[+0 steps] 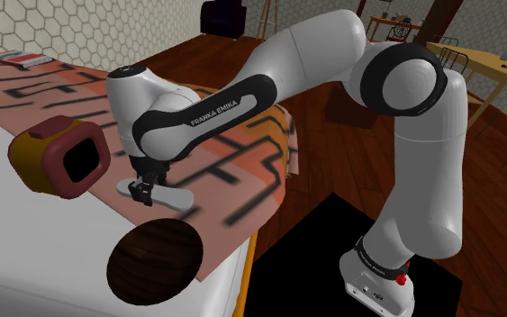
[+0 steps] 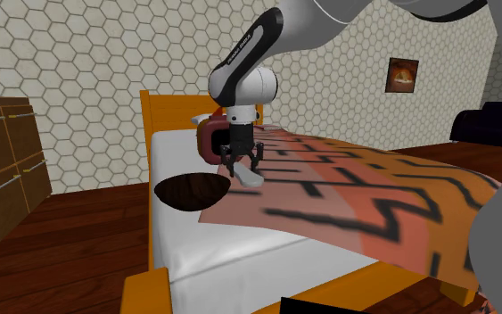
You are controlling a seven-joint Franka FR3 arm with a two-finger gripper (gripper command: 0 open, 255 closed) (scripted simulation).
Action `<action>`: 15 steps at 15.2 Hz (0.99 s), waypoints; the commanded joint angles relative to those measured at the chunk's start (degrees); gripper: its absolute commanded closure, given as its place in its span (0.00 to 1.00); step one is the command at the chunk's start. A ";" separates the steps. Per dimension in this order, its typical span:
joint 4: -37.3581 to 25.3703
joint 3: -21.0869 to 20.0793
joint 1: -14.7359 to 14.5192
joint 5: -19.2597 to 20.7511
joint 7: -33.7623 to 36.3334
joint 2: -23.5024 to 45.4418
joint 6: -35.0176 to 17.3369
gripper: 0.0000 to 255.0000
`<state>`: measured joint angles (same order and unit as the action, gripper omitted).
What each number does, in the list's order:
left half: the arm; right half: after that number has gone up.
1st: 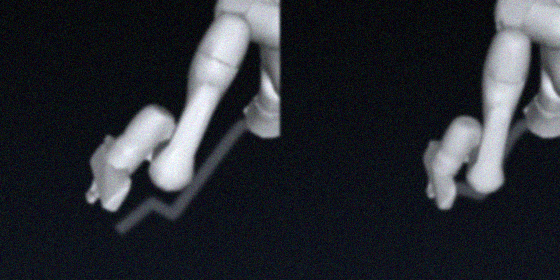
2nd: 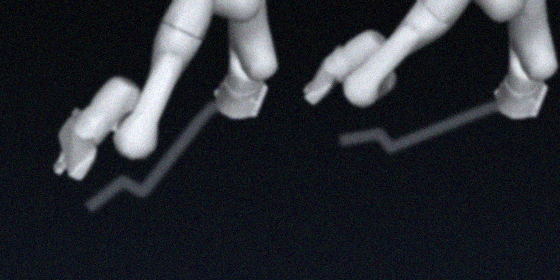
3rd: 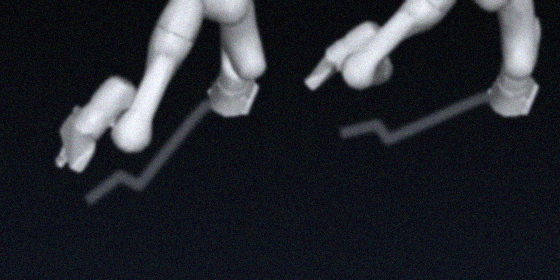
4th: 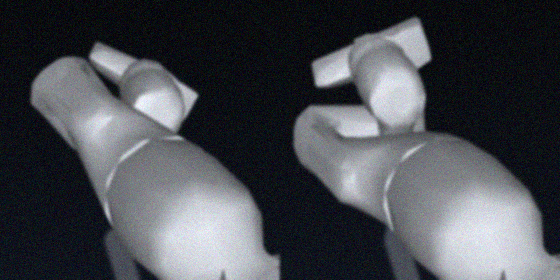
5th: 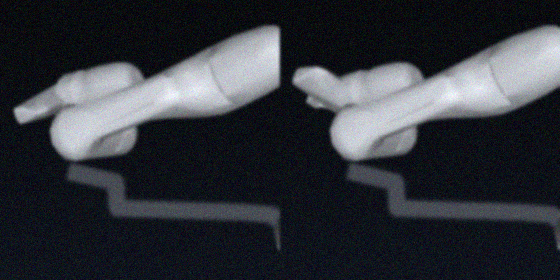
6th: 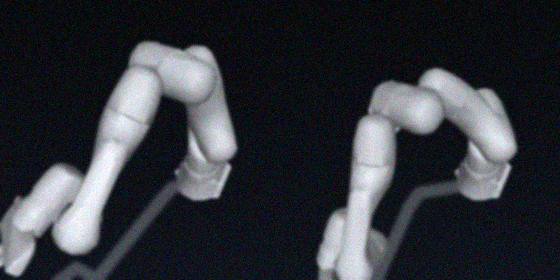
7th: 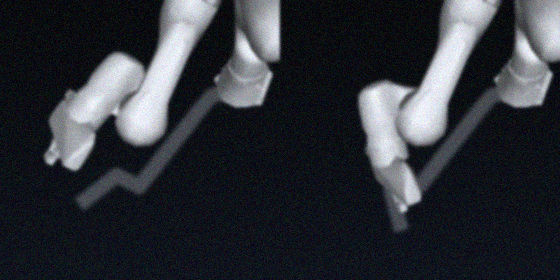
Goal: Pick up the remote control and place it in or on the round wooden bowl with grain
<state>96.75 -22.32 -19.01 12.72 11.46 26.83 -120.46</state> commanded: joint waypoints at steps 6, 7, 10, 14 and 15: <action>-1.99 -0.60 0.29 -1.15 -0.71 -2.34 4.14 1.00; -2.38 -0.67 0.31 -1.30 -0.81 -2.62 4.78 1.00; -3.64 -0.86 0.37 -1.70 -1.10 -3.38 6.74 1.00; -5.54 -1.08 0.40 -2.18 -1.46 -4.24 9.42 1.00; -6.05 -1.12 0.39 -2.28 -1.54 -4.43 10.10 1.00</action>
<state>91.05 -23.38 -18.62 10.55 9.97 22.68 -110.97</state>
